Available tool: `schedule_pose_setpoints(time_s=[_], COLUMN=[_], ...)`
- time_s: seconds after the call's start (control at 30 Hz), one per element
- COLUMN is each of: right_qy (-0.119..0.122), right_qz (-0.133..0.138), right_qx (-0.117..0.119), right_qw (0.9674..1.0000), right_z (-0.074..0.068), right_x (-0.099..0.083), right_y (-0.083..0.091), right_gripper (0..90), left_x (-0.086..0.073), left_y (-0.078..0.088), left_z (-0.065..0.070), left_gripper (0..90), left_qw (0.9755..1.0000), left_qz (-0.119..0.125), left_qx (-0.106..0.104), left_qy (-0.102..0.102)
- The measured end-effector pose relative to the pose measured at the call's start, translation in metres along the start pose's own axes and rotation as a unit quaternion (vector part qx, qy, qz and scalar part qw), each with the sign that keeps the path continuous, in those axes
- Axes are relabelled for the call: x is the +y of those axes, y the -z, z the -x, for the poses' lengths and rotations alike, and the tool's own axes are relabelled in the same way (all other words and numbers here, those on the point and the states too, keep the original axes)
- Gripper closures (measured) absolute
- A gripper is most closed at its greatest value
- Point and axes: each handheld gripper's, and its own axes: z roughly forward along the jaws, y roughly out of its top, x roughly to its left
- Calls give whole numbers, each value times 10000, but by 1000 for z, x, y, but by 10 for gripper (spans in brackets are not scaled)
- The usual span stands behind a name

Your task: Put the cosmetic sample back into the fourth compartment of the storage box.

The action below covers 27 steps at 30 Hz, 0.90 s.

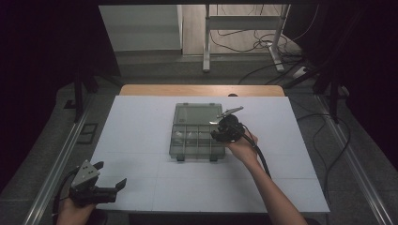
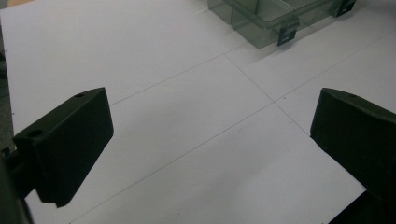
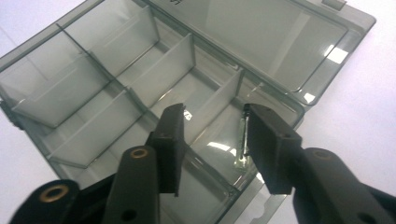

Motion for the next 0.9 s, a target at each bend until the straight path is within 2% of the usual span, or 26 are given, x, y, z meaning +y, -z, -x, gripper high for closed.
schedule_pose_setpoints(time_s=[0.23, 0.37, 0.63, 0.9], right_qy=[40, -51, -69, -119], right_qz=[-6, 11, 104, 55], right_qx=[43, 185, 210, 280], right_qw=[10000, 9998, 9997, 9995], right_z=[-3, -5, -8, -12], right_x=[-1, -1, -2, -6], right_y=[5, 9, 21, 25], right_gripper=[473, 451, 399, 338], left_x=[0, 0, 0, 0], left_y=[0, 0, 0, 0], left_z=[0, 0, -1, -1], left_gripper=[0, 2, 2, 2], left_qw=[10000, 10000, 10000, 10000], left_qz=[6, 6, 11, 11], left_qx=[-39, -57, -71, -78], left_qy=[-2, -13, -7, -8])
